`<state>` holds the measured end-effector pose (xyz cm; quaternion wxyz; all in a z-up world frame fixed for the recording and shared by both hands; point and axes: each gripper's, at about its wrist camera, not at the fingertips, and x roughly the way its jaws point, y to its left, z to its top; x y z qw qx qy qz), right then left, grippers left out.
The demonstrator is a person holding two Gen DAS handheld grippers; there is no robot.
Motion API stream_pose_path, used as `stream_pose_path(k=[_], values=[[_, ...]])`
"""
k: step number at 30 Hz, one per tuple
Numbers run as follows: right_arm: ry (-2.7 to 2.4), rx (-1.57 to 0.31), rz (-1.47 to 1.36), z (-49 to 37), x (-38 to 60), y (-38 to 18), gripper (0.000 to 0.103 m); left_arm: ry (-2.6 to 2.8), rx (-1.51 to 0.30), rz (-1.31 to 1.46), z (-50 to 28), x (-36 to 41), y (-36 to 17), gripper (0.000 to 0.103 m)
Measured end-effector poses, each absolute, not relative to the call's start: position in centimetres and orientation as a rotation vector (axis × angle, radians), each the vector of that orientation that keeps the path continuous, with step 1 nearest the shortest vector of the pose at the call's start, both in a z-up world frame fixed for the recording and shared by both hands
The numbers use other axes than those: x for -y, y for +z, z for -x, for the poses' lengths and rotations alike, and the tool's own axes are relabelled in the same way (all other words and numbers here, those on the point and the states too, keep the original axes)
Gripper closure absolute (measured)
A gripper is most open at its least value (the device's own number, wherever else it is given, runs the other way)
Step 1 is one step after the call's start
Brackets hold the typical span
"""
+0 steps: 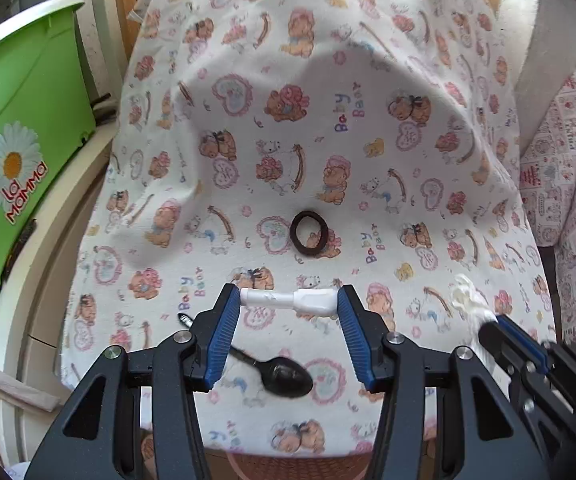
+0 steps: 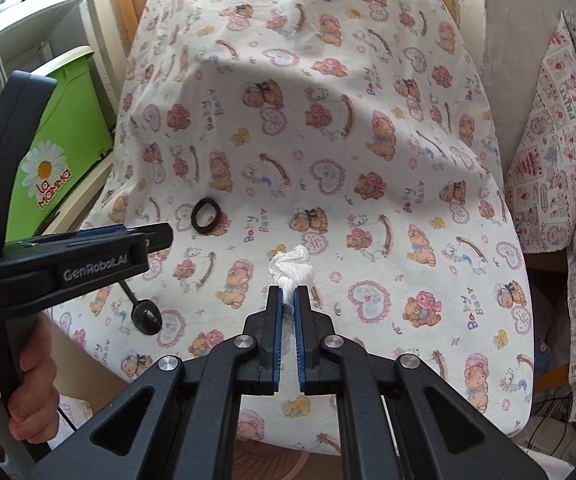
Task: Collect trash
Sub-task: 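Carry the white stick and tissue down over the pink wastebasket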
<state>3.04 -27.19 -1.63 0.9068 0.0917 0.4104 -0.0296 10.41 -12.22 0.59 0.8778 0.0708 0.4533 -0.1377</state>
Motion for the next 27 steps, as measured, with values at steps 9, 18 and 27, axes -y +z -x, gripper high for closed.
stream_pose_path(k=[9, 18, 27], values=[[-0.009, -0.81, -0.159, -1.6, 25.4, -1.0, 0.096, -0.284, -0.842, -0.167, -6.9, 8.4, 3.3, 0.054], [0.116, -0.763, -0.176, 2.2, 23.1, 1.1, 0.096, -0.3, -0.823, -0.111, -1.6, 5.2, 4.2, 0.054], [0.203, -0.745, -0.183, 6.2, 19.5, 3.1, 0.096, -0.312, -0.881, -0.084, -0.7, 3.6, 2.4, 0.054]])
